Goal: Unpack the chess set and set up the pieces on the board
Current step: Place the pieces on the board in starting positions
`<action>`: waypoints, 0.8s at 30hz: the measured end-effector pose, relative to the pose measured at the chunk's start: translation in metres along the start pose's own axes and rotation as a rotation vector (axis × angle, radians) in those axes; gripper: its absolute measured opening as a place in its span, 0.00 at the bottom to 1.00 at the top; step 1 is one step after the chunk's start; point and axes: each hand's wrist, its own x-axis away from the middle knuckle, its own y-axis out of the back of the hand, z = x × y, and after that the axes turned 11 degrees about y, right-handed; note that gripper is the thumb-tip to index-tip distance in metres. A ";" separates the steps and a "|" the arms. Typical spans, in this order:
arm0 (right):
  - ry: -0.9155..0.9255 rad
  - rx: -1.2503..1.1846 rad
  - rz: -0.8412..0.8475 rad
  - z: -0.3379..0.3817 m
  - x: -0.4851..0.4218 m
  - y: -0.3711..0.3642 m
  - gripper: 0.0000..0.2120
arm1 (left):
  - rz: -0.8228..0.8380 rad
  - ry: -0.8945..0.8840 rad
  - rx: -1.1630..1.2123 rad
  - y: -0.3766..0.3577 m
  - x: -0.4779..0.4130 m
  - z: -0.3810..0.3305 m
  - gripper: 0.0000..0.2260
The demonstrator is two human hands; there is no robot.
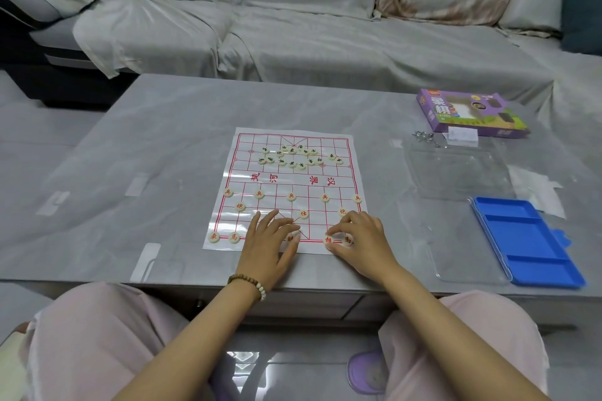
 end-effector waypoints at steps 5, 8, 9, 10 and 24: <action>-0.002 -0.007 0.007 -0.001 0.002 0.001 0.12 | 0.004 0.001 -0.011 0.000 0.000 0.000 0.26; -0.005 -0.005 0.021 -0.001 0.002 0.001 0.12 | 0.002 0.003 -0.013 -0.001 -0.001 0.002 0.25; -0.002 -0.001 0.021 -0.001 0.002 0.001 0.12 | -0.001 0.006 -0.018 0.000 -0.002 0.003 0.25; 0.002 0.002 0.020 -0.001 0.001 0.001 0.12 | -0.003 0.012 -0.022 0.001 -0.002 0.003 0.26; 0.025 -0.007 0.080 0.027 -0.069 -0.006 0.17 | 0.000 0.001 -0.069 0.019 -0.009 0.017 0.28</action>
